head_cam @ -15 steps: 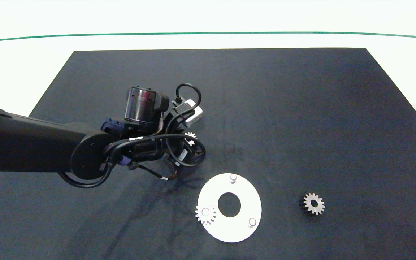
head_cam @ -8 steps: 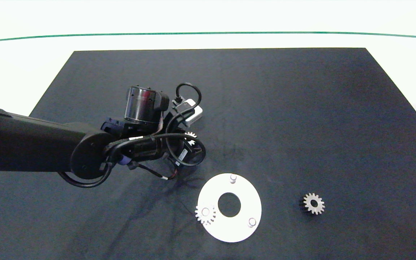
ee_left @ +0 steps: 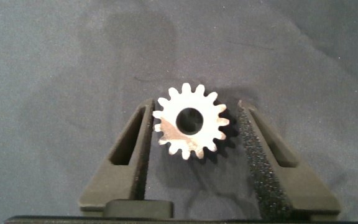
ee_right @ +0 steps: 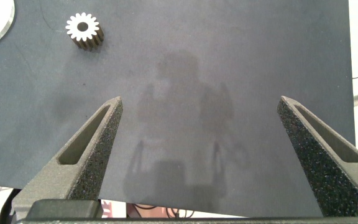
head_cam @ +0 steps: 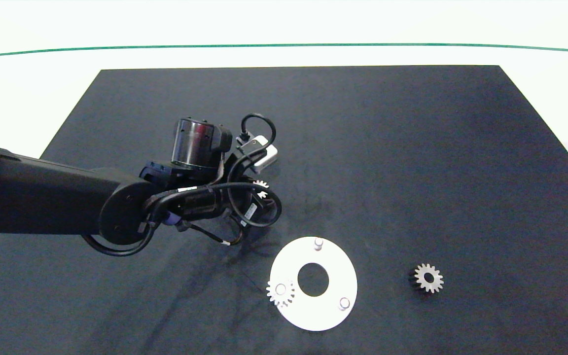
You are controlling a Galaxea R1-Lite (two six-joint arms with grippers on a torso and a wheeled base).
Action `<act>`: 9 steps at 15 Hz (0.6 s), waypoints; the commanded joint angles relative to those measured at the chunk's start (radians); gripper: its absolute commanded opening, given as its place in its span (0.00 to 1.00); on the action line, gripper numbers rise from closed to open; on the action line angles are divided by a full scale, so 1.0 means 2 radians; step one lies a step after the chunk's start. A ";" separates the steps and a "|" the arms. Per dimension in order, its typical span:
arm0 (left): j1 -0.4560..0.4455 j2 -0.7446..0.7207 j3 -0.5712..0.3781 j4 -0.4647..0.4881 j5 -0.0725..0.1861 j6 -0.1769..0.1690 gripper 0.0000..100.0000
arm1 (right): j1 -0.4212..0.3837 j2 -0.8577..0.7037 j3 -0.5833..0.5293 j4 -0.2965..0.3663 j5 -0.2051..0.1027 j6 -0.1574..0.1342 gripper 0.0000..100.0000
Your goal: Install three planetary gears onto the carrier pins
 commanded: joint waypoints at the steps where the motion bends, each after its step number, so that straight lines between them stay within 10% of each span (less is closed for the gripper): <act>1: 0.001 0.001 0.000 -0.002 0.000 0.001 0.44 | 0.000 0.000 0.000 0.001 0.000 -0.001 1.00; 9: 0.002 0.001 0.000 -0.003 0.000 0.001 0.29 | 0.000 0.000 -0.001 0.001 0.000 -0.001 1.00</act>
